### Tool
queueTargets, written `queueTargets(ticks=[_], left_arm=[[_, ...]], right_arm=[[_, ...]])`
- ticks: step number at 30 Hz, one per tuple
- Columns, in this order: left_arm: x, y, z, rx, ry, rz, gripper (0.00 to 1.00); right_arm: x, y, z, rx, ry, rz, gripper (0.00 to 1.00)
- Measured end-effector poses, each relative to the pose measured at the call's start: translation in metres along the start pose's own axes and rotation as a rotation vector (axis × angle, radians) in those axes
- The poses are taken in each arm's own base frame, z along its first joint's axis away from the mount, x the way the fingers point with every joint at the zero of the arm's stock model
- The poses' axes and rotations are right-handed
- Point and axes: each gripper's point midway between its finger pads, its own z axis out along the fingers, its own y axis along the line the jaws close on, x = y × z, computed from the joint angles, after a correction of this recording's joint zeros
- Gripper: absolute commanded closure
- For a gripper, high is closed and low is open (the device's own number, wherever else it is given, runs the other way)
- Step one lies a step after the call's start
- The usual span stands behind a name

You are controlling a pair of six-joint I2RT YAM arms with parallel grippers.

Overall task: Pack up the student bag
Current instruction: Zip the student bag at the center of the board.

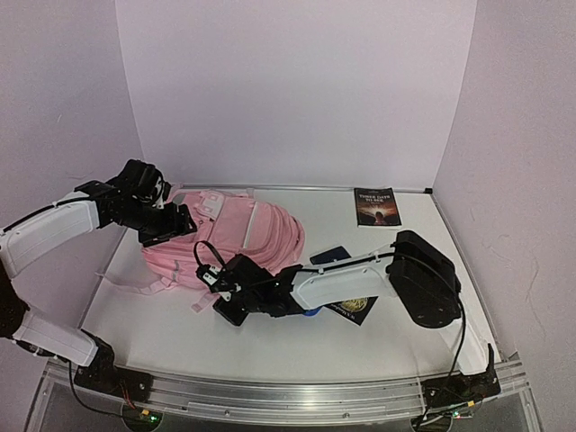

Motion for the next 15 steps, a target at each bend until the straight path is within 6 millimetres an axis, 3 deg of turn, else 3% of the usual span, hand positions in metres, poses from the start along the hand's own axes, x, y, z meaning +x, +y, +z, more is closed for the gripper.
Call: queueTargets(ticks=[9, 15], left_arm=[[0.015, 0.004, 0.004, 0.016, 0.026, -0.025, 0.16], [0.012, 0.002, -0.003, 0.032, 0.007, -0.031, 0.16]], right_arm=[[-0.027, -0.023, 0.032, 0.164, -0.069, 0.006, 0.63], [-0.02, -0.03, 0.053, 0.226, -0.055, 0.004, 0.68]])
